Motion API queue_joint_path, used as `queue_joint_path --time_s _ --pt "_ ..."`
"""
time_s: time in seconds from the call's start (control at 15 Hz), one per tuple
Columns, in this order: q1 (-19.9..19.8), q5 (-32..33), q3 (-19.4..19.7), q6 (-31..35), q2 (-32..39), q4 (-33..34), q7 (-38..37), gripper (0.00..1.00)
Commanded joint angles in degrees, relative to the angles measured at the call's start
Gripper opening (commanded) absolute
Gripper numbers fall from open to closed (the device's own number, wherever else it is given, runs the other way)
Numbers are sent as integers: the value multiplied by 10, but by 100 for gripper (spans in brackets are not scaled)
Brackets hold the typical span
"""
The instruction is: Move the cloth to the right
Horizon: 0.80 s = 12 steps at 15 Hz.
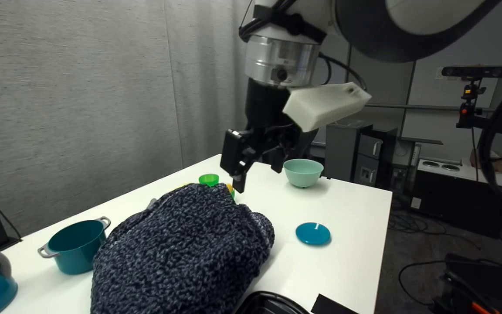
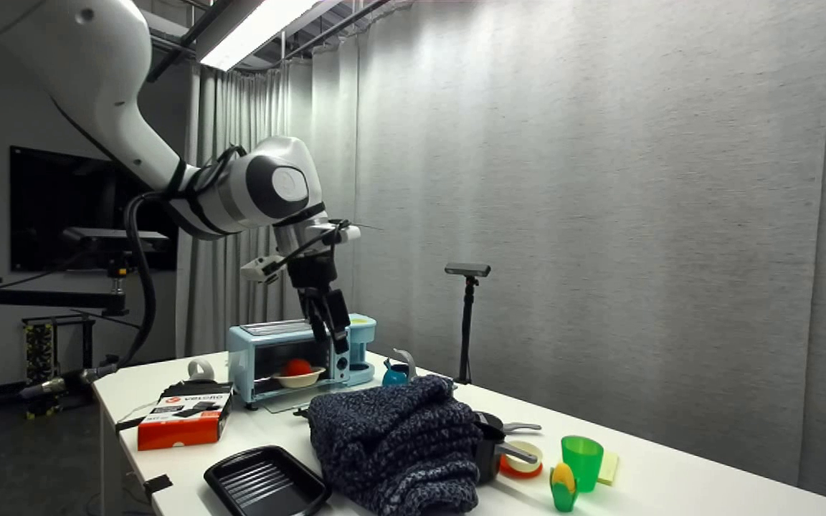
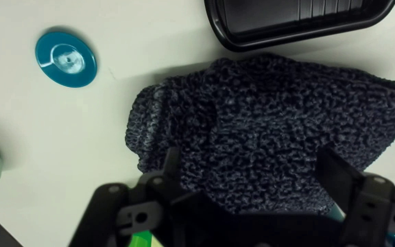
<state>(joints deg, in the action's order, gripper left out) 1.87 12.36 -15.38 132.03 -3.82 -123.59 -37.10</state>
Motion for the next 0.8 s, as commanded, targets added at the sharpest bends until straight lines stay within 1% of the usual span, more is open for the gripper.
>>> queue_joint_path --time_s 0.0,0.13,0.2,0.4,0.73 --pt "26 35 21 7 99 97 -21 100" --pt "44 45 33 -12 129 131 -20 100" --pt "44 23 42 9 90 80 -3 100" --pt "58 26 50 7 123 112 -2 100" --pt "59 26 51 7 125 116 -2 100"
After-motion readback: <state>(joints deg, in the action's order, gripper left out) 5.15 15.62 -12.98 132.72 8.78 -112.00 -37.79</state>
